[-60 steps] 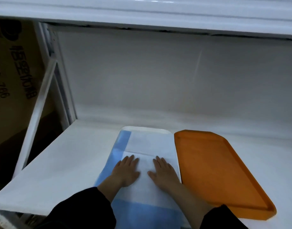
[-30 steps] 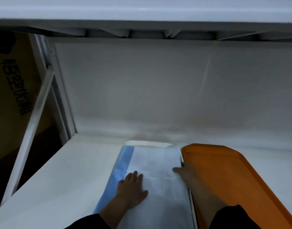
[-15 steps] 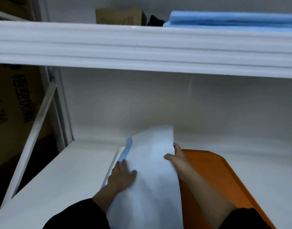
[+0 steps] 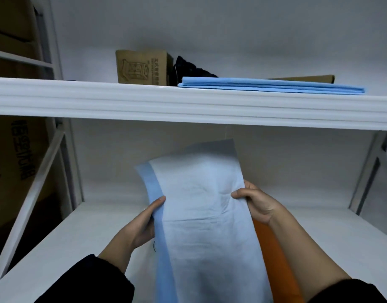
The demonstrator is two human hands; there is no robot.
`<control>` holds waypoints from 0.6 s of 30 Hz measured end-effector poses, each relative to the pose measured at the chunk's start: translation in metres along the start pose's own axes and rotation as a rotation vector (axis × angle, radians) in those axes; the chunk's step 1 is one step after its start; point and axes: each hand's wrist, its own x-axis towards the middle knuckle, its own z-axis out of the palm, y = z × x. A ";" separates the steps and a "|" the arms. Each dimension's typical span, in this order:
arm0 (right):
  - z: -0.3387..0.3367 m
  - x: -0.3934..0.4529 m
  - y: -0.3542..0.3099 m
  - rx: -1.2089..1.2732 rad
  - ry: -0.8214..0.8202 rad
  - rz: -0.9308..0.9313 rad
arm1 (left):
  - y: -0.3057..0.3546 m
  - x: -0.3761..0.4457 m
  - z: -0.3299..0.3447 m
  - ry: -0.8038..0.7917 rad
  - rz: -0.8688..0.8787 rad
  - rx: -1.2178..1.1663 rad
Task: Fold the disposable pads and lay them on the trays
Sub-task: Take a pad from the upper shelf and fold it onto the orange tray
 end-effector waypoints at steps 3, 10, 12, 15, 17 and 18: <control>-0.012 -0.007 -0.003 0.015 0.080 -0.001 | 0.015 -0.004 0.005 0.098 0.114 -0.016; -0.018 -0.014 -0.013 -0.284 0.297 -0.081 | 0.041 -0.028 0.016 0.194 0.265 0.348; -0.015 -0.017 -0.013 -0.309 0.424 -0.176 | 0.048 -0.034 0.021 0.226 0.311 0.433; -0.011 -0.028 -0.009 -0.284 0.537 -0.297 | 0.052 -0.047 0.030 0.241 0.425 0.478; -0.010 -0.035 -0.008 -0.312 0.559 -0.371 | 0.051 -0.055 0.039 0.232 0.497 0.454; -0.009 -0.038 -0.008 -0.330 0.560 -0.414 | 0.051 -0.059 0.044 0.223 0.521 0.445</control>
